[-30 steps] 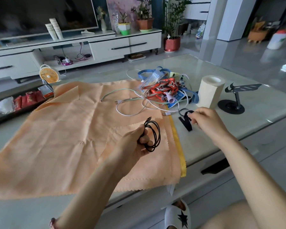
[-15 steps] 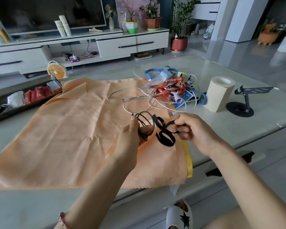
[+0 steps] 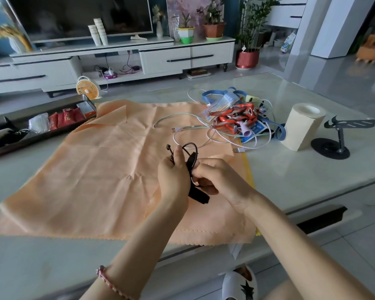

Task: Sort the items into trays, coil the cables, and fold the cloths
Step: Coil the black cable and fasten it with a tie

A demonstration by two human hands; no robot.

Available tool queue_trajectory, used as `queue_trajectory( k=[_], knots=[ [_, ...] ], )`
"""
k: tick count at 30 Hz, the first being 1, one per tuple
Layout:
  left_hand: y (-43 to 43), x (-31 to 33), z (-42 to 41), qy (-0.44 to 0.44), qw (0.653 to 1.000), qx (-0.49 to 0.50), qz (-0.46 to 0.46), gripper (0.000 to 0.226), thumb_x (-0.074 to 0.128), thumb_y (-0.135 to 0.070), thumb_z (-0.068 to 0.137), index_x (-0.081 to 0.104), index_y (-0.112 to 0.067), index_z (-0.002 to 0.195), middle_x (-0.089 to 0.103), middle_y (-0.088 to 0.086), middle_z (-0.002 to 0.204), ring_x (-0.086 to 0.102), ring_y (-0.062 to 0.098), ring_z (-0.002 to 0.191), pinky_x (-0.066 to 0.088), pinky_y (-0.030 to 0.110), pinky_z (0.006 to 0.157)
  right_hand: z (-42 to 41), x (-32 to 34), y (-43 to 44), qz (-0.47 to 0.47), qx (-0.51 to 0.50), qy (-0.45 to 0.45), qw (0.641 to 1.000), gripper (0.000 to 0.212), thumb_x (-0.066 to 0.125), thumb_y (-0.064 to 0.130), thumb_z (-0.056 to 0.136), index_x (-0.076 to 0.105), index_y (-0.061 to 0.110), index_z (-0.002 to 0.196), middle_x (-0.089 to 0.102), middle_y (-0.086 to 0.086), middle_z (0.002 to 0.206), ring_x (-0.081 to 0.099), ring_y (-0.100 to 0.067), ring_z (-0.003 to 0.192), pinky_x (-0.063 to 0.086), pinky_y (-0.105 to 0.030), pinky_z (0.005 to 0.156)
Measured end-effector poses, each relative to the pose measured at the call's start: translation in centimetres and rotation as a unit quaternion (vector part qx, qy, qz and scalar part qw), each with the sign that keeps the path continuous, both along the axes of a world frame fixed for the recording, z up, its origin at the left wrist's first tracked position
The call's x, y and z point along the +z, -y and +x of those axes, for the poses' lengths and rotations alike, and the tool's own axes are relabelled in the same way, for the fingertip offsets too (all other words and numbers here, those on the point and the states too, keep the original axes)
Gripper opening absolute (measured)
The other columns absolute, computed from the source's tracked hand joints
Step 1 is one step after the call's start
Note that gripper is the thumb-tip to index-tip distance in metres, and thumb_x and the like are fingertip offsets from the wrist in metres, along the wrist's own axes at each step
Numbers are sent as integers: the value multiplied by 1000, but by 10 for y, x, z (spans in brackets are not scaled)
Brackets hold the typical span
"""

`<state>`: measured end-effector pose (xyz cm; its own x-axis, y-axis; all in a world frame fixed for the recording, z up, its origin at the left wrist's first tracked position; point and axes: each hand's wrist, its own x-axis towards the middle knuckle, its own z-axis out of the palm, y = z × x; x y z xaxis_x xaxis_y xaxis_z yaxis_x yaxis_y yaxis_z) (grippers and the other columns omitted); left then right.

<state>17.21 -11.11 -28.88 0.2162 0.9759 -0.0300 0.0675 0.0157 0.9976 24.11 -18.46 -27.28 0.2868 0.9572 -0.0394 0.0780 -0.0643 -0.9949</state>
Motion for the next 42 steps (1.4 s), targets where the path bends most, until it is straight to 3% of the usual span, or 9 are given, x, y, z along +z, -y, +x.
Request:
queue_trajectory(
  k=[3, 8, 11, 14, 21, 28, 34, 38, 42],
  knots=[
    [-8, 3, -6, 15, 999, 25, 13, 40, 44, -31, 97, 46, -9, 64, 47, -3, 49, 43, 8, 43, 34, 20, 43, -5, -2, -6, 2, 5, -7, 1000, 7, 54, 6, 82, 49, 7, 78, 39, 3, 51, 33, -9, 46, 26, -19, 44],
    [-28, 7, -10, 47, 994, 77, -65, 43, 44, -37, 97, 47, -10, 64, 47, 1, 60, 41, 17, 53, 32, 28, 53, -15, -7, -16, -8, 27, 22, 999, 31, 58, -8, 79, 53, 4, 106, 45, 15, 50, 42, 0, 48, 34, -12, 49],
    [-37, 5, -14, 48, 989, 87, -106, 41, 44, -36, 97, 51, -12, 64, 51, 1, 61, 46, 18, 55, 35, 26, 52, -24, -10, -26, 6, -5, 153, 988, 32, 66, 6, 81, 52, 10, 109, 61, 19, 75, 54, 9, 66, 39, -8, 57],
    [-42, 3, -18, 75, 985, 98, -121, 40, 45, -33, 97, 50, -12, 64, 54, 3, 63, 52, 23, 65, 42, 29, 63, -32, -11, -33, 4, -29, 320, 947, 23, 60, 17, 86, 51, 11, 106, 64, -3, 107, 60, -19, 98, 48, -30, 79],
    [-55, 0, -37, 68, 978, 135, -143, 46, 48, -36, 95, 41, -9, 59, 43, 3, 57, 41, 17, 50, 32, 25, 48, -53, -7, -52, 4, 19, 515, 857, 15, 44, 19, 93, 55, 9, 93, 59, -12, 91, 56, -32, 83, 27, -30, 61],
    [-60, 3, -48, 129, 969, 100, -187, 42, 50, -29, 96, 44, -7, 61, 46, -2, 36, 45, 11, 33, 34, 13, 35, -47, 1, -59, 13, 71, 378, 923, 35, 55, 17, 84, 39, 26, 54, 45, 6, 54, 42, -12, 52, 33, -26, 52],
    [-57, 3, -45, 113, 976, 90, -162, 42, 44, -34, 98, 48, -9, 64, 49, 3, 57, 45, 16, 49, 37, 22, 46, -32, 4, -52, -4, 40, 212, 976, 33, 51, 21, 79, 33, 16, 53, 33, 5, 49, 29, -10, 49, 22, -23, 48],
    [-59, 5, -50, 79, 987, 68, -120, 39, 36, -36, 100, 51, -13, 72, 61, -4, 48, 45, 12, 52, 32, 24, 51, -14, 10, -40, -9, 65, 68, 996, 22, 41, 10, 79, 40, 9, 57, 41, 1, 51, 32, -10, 46, 25, -18, 44],
    [-43, 8, -45, 35, 996, -12, -79, 42, 35, -33, 101, 57, -9, 74, 67, -3, 53, 53, 16, 60, 43, 23, 58, -13, 9, -35, -48, 108, 63, 991, 15, 41, 19, 69, 44, 12, 55, 47, 0, 50, 35, -10, 43, 29, -14, 42]
  ],
)
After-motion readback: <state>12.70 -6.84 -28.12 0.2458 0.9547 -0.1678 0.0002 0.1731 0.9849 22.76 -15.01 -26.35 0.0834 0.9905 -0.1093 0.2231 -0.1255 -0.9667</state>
